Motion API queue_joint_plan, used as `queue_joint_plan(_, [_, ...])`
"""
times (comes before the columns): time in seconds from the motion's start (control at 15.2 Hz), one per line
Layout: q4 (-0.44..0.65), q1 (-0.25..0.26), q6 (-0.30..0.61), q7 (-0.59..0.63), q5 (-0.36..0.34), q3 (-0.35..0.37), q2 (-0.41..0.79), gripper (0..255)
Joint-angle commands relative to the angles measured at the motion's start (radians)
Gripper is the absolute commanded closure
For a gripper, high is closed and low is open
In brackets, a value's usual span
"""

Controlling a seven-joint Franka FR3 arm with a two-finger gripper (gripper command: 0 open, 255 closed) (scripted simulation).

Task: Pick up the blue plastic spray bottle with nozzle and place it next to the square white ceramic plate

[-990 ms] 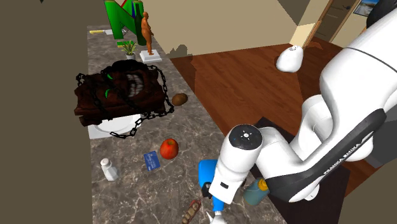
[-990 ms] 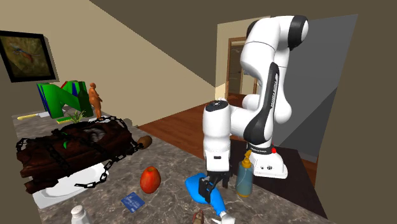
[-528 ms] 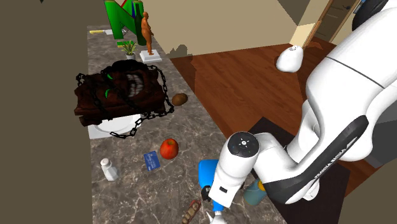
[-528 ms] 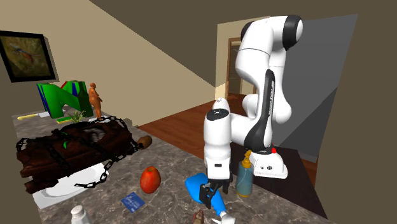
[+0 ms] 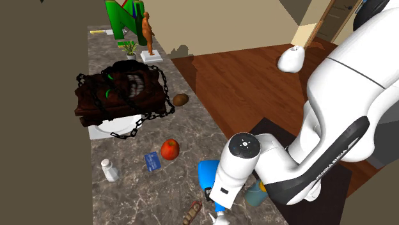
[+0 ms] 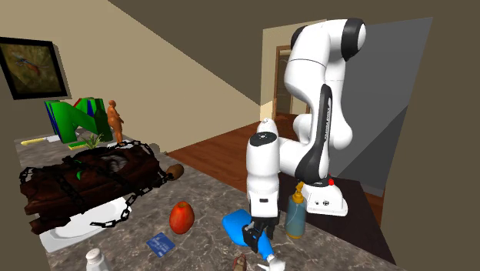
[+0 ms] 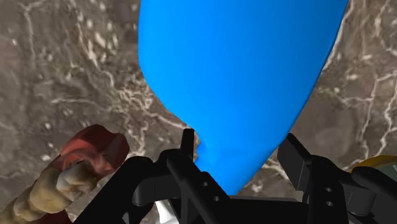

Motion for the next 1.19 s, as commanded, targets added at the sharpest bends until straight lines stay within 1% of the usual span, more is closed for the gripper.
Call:
queue_joint_plan(0.0, [0.000,0.000,0.000,0.000,0.000,0.000,0.000,255])
queue_joint_plan(0.4, [0.000,0.000,0.000,0.000,0.000,0.000,0.001,255])
queue_joint_plan(0.73, [0.003,0.013,-0.093,-0.043,0.063,-0.002,-0.093,255])
queue_joint_plan(1.12, [0.016,0.029,-0.205,-0.071,0.103,-0.016,-0.195,255])
